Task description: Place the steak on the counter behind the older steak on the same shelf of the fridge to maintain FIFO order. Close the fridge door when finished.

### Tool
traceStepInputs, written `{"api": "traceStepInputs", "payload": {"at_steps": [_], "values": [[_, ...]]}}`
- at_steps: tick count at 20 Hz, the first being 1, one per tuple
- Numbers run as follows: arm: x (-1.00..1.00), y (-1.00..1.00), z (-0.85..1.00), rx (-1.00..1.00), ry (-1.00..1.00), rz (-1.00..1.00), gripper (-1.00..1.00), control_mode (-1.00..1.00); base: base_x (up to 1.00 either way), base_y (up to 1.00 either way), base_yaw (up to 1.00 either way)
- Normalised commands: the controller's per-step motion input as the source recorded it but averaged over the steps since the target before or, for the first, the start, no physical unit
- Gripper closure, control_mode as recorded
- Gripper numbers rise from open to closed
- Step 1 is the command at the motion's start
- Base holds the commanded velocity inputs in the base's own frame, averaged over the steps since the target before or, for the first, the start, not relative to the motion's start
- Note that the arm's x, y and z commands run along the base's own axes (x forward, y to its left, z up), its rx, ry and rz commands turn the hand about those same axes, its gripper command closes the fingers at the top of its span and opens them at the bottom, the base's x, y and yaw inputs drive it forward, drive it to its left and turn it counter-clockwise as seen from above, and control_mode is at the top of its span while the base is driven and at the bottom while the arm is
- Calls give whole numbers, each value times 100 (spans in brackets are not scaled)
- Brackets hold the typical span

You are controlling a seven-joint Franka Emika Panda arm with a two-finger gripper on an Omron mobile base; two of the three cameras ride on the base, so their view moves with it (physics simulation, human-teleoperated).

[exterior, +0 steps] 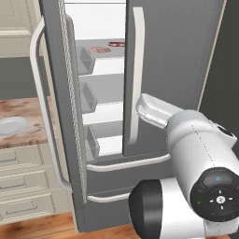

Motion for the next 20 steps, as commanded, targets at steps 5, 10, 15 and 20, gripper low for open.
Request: {"api": "traceStepInputs", "payload": {"at_steps": [5, 10, 15, 20], "values": [[0, 20, -1, -7, -2, 0, -100, -100, 0, 0, 0], [-30, 14, -5, -7, -1, 0, -100, -100, 0, 0, 0], [-11, 41, -4, -8, -3, 0, -100, -100, 0, 0, 0], [0, 59, -3, -3, -9, 0, -100, -100, 0, 0, 0]]}}
